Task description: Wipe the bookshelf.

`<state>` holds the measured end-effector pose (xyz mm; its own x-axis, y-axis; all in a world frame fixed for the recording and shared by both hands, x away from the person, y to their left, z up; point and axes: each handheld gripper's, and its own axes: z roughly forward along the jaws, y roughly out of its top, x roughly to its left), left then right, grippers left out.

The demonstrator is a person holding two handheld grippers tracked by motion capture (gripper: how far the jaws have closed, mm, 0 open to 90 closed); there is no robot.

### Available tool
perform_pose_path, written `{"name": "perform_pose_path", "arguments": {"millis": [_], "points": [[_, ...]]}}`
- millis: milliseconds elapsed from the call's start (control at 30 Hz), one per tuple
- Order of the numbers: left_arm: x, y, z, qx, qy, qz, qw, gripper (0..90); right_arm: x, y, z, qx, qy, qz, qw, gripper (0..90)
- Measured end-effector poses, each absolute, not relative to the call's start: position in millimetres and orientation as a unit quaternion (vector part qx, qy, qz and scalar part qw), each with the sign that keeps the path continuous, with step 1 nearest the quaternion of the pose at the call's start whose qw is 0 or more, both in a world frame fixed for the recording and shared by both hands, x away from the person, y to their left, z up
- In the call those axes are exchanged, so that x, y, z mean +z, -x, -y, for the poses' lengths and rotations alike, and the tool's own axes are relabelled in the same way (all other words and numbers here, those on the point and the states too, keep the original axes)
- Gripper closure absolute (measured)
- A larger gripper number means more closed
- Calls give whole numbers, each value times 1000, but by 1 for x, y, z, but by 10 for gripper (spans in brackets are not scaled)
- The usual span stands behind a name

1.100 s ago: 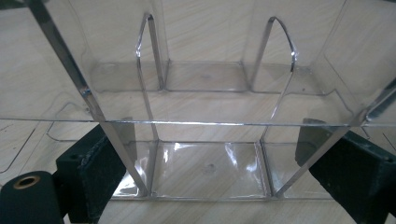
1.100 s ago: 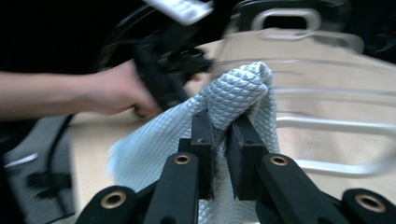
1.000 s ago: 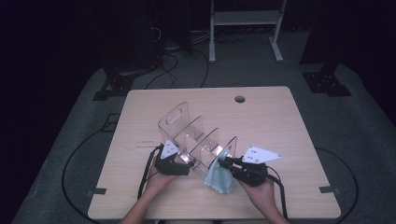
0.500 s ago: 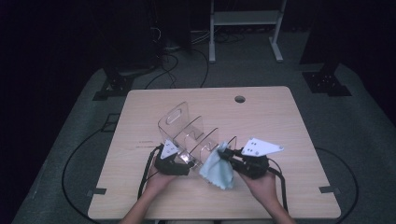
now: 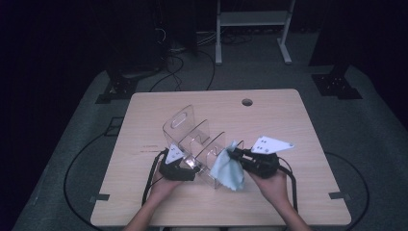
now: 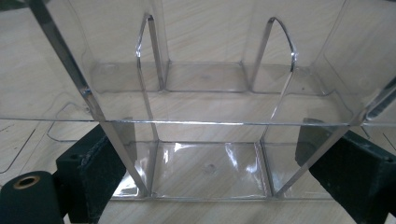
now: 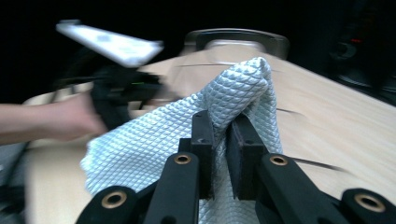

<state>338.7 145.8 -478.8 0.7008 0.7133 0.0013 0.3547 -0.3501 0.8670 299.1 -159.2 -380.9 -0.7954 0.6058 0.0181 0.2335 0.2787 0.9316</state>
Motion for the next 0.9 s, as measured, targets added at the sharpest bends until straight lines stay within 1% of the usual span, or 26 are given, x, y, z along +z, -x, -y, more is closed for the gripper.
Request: {"name": "perform_pose_path", "arguments": {"millis": [167, 233, 367, 433, 567, 767, 900], "points": [[-478, -339, -146, 195, -800, -332, 460, 83, -386, -329, 186, 527, -318, -765, 192, 815], [-478, -339, -146, 196, -800, -331, 460, 83, -389, -337, 195, 524, -336, -759, 191, 815], [-479, -339, -146, 195, -799, -333, 461, 83, -389, -330, 191, 534, -320, -762, 180, 816], [-479, -339, -146, 196, -799, -333, 461, 83, -391, -328, 190, 528, -315, -765, 192, 816], [-479, -339, -146, 195, -799, -333, 461, 83, -403, -337, 199, 510, -345, -763, 198, 816], [-479, -340, -146, 195, -798, -334, 462, 83, -438, -346, 202, 494, -371, -767, 175, 815], [-479, -340, -147, 195, -798, -333, 462, 83, -458, -349, 205, 497, -388, -763, 145, 815]]}}
